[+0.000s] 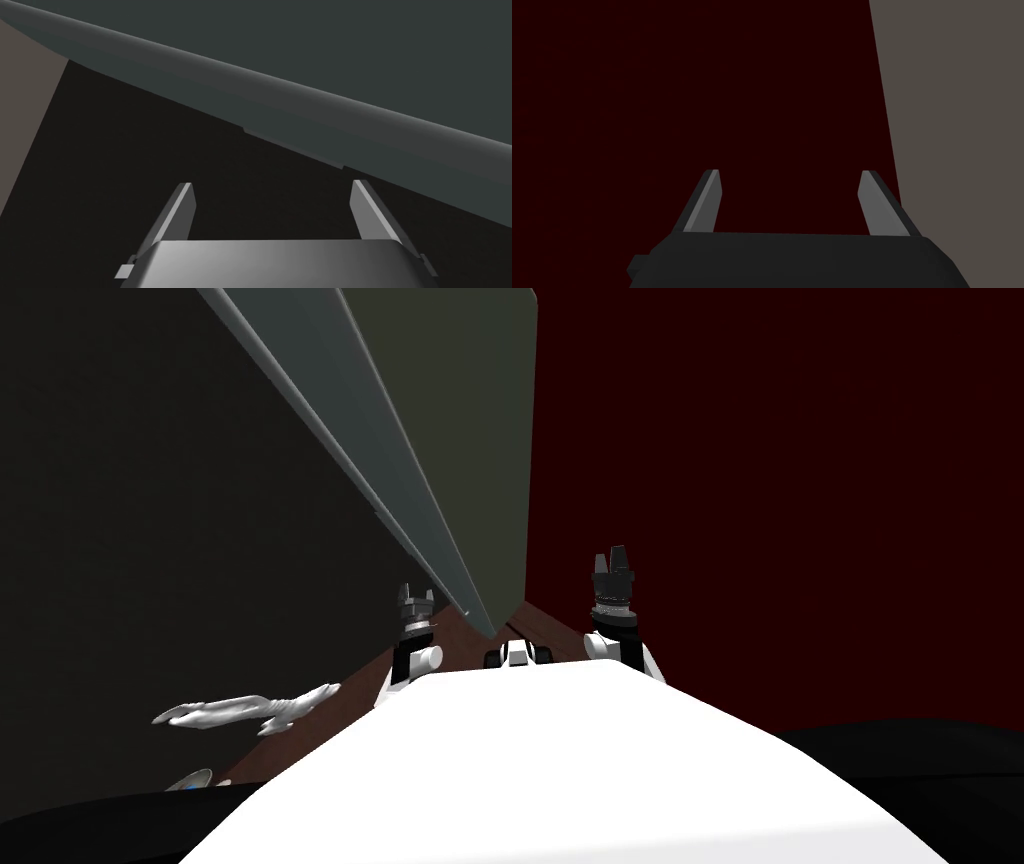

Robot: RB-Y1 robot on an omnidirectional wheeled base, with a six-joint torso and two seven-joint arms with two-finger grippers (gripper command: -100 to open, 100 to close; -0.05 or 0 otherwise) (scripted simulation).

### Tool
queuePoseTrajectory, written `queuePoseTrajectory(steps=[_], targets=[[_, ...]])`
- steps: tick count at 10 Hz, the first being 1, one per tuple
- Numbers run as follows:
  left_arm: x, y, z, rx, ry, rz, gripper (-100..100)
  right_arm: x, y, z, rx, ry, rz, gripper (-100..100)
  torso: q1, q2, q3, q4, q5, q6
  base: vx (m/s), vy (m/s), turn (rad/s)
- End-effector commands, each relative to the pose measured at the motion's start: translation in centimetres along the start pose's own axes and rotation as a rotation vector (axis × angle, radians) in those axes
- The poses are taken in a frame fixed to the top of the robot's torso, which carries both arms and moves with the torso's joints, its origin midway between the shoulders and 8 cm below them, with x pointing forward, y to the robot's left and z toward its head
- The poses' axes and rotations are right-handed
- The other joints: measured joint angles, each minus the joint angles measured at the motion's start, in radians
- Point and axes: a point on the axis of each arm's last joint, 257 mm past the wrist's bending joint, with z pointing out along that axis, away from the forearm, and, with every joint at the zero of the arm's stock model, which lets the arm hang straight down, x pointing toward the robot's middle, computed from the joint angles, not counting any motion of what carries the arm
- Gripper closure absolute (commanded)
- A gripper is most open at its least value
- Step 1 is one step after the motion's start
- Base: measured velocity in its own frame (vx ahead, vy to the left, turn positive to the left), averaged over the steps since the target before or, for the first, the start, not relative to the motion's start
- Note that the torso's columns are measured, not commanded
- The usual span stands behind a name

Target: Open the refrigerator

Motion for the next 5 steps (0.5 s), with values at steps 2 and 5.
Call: queuePoseTrajectory(steps=[2, 5], targets=[[-1.9, 1.2, -0.5, -0.008, -0.081, -0.068, -100, 0.0, 0.0, 0.0, 0.000, 0.000, 0.000, 0, 0.002, -0.002, -0.001, -0.001, 0.001, 0.000, 0.144, -0.097, 0.091], [-2.8, 2.4, -1.6, -0.010, -0.169, -0.146, -100, 0.0, 0.0, 0.0, 0.000, 0.000, 0.000, 0, -0.002, -0.014, -0.008, -0.006, 0.002, 0.010, 0.104, -0.111, 0.086]])
